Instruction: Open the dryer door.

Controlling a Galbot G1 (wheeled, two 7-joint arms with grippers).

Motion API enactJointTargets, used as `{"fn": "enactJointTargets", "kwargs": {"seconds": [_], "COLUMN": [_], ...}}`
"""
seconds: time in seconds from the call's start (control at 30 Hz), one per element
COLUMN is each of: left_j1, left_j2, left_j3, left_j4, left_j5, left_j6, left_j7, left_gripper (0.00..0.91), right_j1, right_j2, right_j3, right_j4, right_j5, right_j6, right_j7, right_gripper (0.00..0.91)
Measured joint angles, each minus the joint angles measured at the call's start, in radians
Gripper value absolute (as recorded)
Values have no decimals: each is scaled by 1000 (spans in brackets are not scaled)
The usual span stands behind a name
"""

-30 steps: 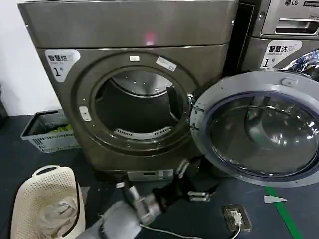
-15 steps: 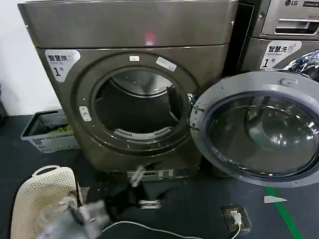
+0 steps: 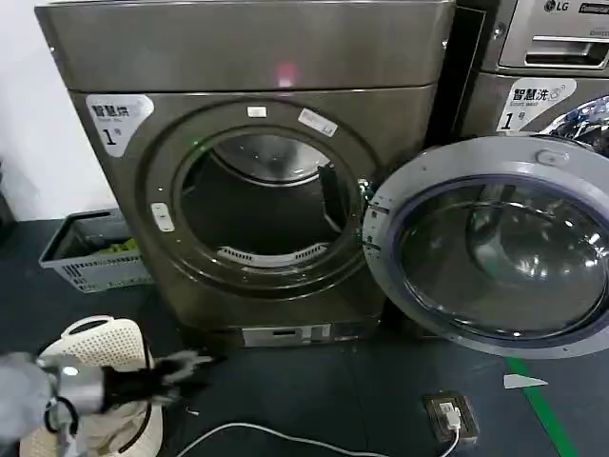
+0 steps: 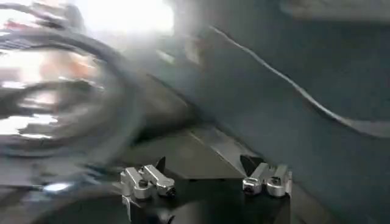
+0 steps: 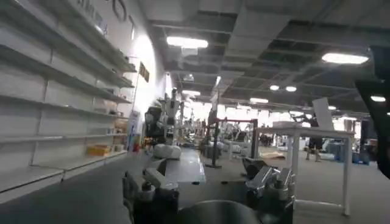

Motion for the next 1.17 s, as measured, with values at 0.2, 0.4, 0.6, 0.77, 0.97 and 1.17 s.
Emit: {"fn": "enactJointTargets", "kwargs": {"seconds": [0.2, 0.4, 0.6, 0.77, 0.97, 1.17], "left_j1": [2, -1, 11, 5, 2, 2], "left_j2": [-2, 18, 37, 43, 53, 59], "left_j3": [-85, -82, -28, -2, 5, 5], "left_j4": [99, 194, 235, 247, 256, 258], "left_j5": [468, 726, 778, 786, 778, 776], "left_j6": [-10, -8, -8, -8, -7, -7], "left_j7": [-58, -56, -42, -37, -36, -36], "left_gripper": [907, 907, 907, 907, 907, 907], "right_j1": [4, 10, 12, 14, 16, 16], "right_j2": [-1, -1, 1, 9, 10, 12], "right_j3": [-3, -10, -9, -6, -6, -7], "right_j4": [-2, -2, -2, -2, -1, 1], "right_j5": [0, 0, 0, -1, -1, -1], "right_j6": [-1, -2, -4, -5, -6, -6], "right_j7": [-3, -3, -2, 5, 3, -1], "right_gripper": [907, 907, 907, 907, 907, 907]}}
